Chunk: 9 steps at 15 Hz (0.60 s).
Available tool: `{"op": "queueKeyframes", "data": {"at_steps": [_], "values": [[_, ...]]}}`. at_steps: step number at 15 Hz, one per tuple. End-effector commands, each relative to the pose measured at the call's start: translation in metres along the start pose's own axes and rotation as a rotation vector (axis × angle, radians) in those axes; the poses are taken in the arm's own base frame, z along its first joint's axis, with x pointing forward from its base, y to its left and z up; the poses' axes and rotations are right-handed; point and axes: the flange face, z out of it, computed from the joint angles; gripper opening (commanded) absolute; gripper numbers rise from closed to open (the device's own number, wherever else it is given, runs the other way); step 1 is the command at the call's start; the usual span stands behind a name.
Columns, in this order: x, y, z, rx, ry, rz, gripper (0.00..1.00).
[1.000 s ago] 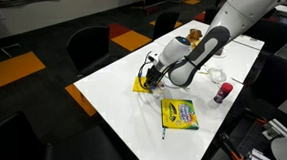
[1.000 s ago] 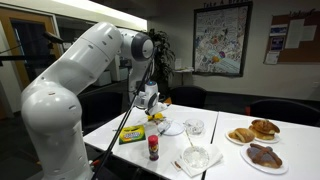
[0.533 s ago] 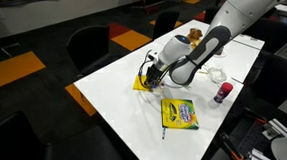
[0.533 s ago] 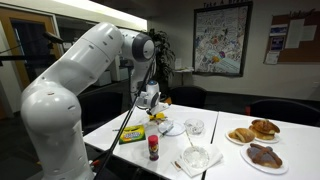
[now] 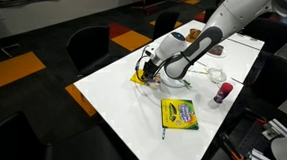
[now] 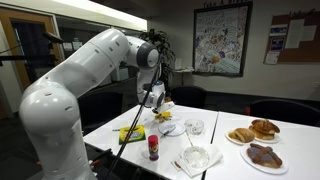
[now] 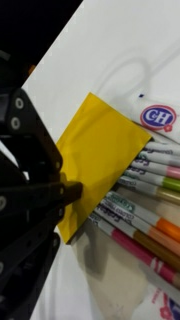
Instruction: Move the yellow box farther from you
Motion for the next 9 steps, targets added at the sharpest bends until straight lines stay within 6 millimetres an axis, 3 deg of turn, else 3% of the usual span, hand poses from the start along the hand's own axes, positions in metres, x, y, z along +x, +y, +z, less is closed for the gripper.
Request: {"op": "queueKeyframes", "data": {"at_steps": [1, 9], "values": [[-0.006, 0.017, 0.026, -0.003, -0.004, -0.049, 0.00], [0.004, 0.043, 0.047, -0.058, 0.022, -0.054, 0.00]]}}
